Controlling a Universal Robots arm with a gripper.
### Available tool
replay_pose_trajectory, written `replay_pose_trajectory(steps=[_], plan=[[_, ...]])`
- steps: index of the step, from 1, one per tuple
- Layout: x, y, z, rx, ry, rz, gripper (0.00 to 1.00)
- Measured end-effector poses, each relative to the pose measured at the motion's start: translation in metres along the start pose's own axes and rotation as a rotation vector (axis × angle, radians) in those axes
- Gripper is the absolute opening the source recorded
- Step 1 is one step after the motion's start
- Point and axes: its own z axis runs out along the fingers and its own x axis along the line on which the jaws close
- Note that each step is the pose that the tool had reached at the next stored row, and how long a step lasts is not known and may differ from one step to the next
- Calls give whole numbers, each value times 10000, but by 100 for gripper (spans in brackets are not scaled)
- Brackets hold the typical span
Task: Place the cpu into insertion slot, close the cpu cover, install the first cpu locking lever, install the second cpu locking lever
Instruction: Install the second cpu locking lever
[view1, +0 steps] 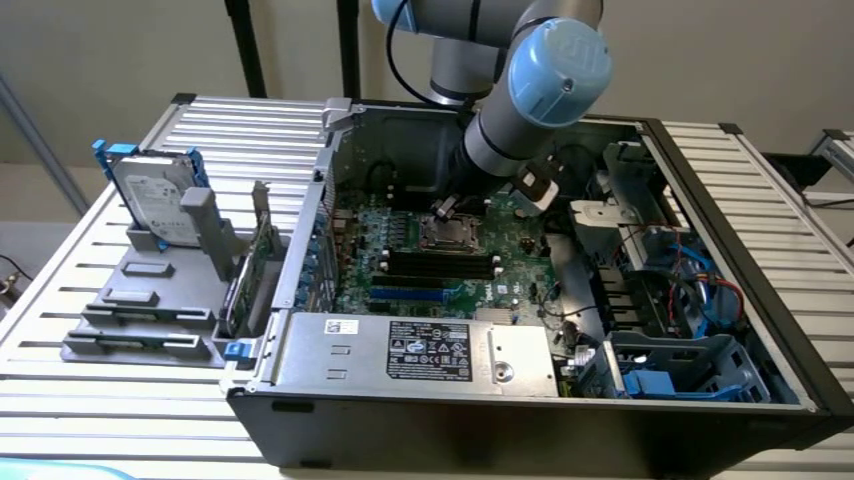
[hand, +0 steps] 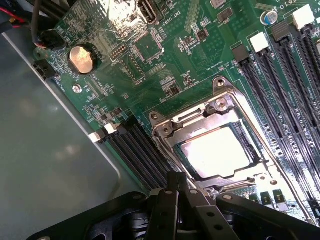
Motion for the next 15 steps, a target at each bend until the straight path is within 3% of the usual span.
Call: replay_pose_trajectory(steps=[8, 15], plan=[[-15, 10, -10, 11, -5, 3, 11], [-115, 45, -197, 209, -122, 113, 11]])
